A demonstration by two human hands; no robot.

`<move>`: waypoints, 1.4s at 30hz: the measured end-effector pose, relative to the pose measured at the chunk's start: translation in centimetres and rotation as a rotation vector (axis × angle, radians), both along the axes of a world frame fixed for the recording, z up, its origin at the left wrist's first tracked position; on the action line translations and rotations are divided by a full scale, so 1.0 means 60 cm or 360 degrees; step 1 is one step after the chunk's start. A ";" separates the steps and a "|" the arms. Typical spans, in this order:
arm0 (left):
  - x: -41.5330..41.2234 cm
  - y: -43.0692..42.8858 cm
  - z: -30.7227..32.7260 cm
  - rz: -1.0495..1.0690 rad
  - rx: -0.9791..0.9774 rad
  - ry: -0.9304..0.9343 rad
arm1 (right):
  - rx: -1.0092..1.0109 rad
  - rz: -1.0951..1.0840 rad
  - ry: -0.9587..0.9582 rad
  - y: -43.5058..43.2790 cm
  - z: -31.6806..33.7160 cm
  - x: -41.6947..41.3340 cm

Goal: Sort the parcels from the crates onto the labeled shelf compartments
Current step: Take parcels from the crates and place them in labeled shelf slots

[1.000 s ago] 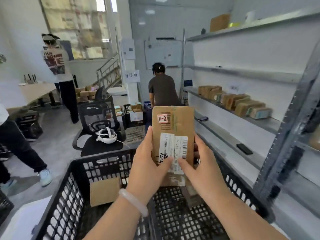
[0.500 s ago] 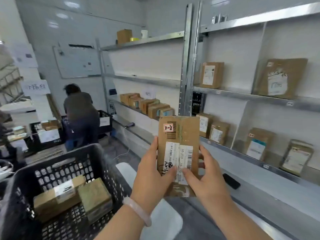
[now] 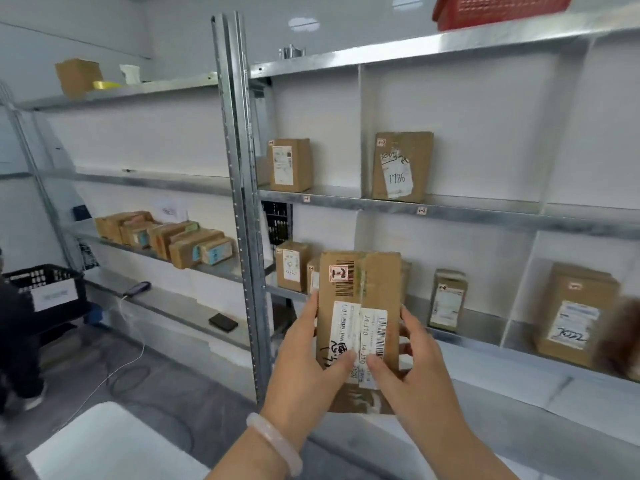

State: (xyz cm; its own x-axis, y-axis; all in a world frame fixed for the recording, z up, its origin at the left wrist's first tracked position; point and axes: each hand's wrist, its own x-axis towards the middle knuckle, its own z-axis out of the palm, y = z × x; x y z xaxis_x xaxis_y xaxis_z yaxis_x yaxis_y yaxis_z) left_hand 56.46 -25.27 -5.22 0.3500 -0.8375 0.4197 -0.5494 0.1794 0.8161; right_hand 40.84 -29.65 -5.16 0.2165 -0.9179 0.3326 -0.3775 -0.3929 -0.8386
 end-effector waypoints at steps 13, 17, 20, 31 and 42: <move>-0.026 -0.305 0.067 -0.0601 -0.0262 0.0036 | -0.0229 -0.0564 -0.0020 -0.211 0.076 -0.041; -0.053 -0.396 0.090 -0.0783 -0.0292 0.0075 | -0.0354 -0.0659 -0.0073 -0.268 0.097 -0.065; -0.086 -0.455 0.106 -0.0829 -0.0296 0.0125 | -0.0393 -0.0709 -0.0065 -0.316 0.114 -0.088; -0.202 -0.625 0.182 -0.0825 -0.0440 0.0275 | -0.0576 -0.0637 -0.0114 -0.515 0.176 -0.201; -0.276 -0.798 0.241 -0.0542 -0.0763 0.0504 | -0.0677 -0.0362 -0.0203 -0.691 0.261 -0.266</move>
State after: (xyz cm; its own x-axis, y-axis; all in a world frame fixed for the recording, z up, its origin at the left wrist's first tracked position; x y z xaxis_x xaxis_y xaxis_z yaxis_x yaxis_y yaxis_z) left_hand 39.89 -73.12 9.24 0.2666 -0.6693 0.6935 -0.1448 0.6835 0.7154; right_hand 24.90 -71.09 10.53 -0.0400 -0.7142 0.6988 -0.3982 -0.6300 -0.6667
